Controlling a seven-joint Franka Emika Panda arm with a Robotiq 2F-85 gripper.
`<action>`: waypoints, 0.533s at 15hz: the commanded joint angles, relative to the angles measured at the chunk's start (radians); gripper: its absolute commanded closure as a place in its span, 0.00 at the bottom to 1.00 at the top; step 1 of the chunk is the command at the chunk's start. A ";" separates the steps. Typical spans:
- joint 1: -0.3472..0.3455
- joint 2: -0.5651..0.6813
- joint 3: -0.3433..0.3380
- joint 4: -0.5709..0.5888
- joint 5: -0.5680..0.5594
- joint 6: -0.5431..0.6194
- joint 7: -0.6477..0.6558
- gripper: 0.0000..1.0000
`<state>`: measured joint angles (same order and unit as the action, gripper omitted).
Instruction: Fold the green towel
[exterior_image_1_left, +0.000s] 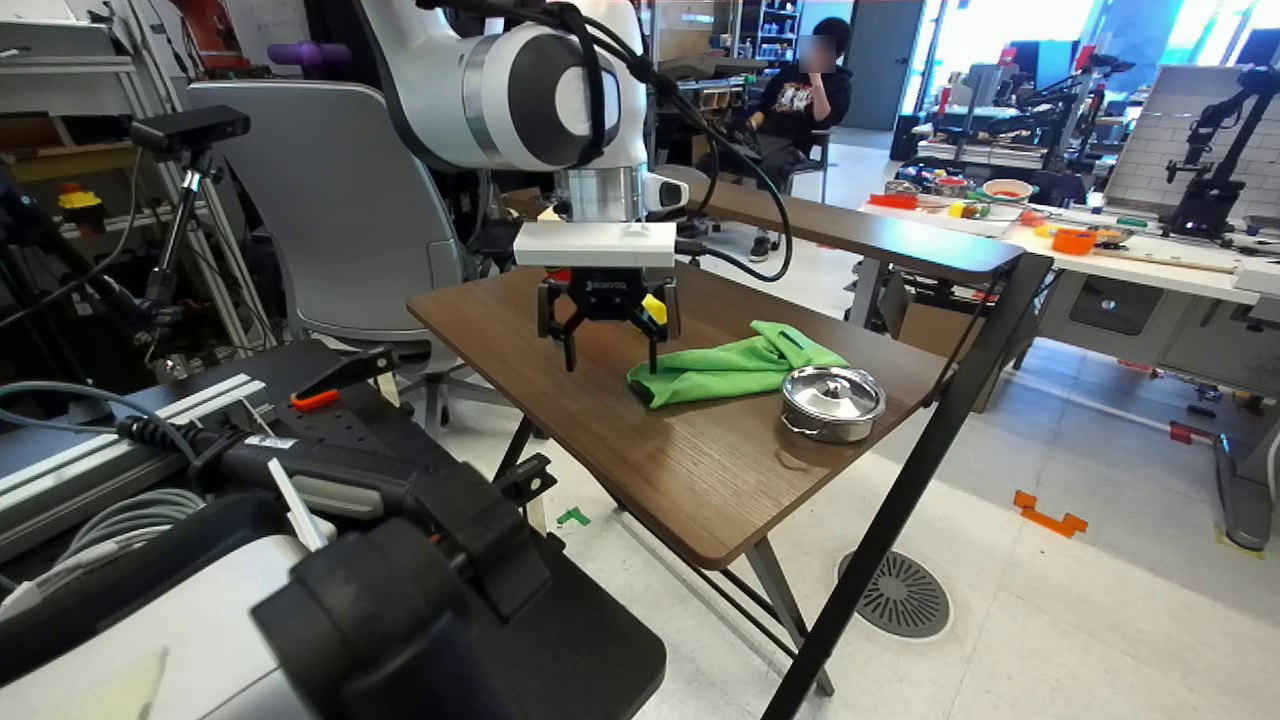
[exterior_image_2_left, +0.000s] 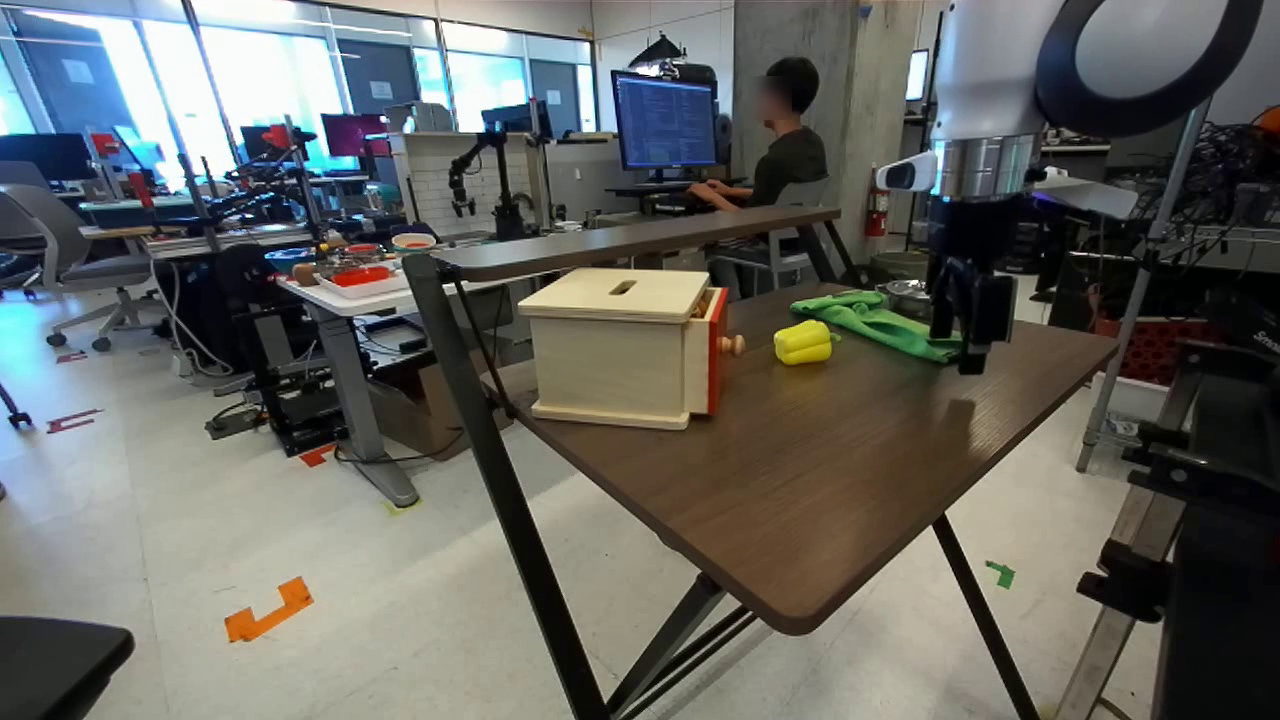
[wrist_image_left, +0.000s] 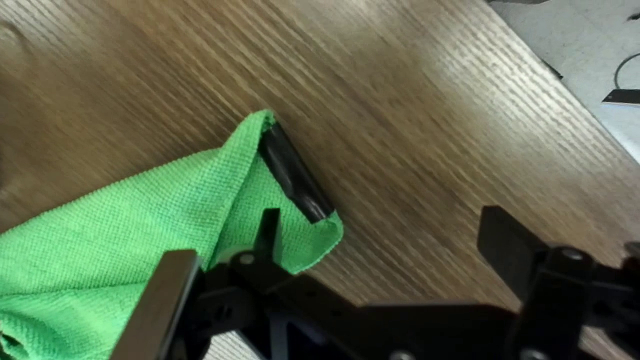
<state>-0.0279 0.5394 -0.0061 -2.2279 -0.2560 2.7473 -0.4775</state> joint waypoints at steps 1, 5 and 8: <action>-0.025 0.005 0.007 -0.005 -0.023 0.005 0.007 0.00; -0.018 0.034 -0.006 0.009 -0.032 0.007 0.023 0.00; -0.010 0.057 -0.019 0.019 -0.041 0.003 0.033 0.25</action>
<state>-0.0408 0.5645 -0.0129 -2.2316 -0.2568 2.7473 -0.4744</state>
